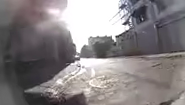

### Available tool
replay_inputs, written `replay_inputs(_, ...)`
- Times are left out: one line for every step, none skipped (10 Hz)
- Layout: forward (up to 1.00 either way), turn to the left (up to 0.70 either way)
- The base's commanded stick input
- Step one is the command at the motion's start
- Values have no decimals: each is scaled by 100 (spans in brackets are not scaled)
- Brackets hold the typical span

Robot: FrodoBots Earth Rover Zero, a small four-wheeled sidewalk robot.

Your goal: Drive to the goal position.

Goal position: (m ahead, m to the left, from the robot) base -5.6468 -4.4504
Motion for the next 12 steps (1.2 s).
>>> replay_inputs(87, 34)
replay_inputs(86, 33)
replay_inputs(86, 33)
replay_inputs(86, 33)
replay_inputs(86, 33)
replay_inputs(86, 33)
replay_inputs(86, 33)
replay_inputs(86, 33)
replay_inputs(86, 33)
replay_inputs(86, 33)
replay_inputs(86, 33)
replay_inputs(86, 21)
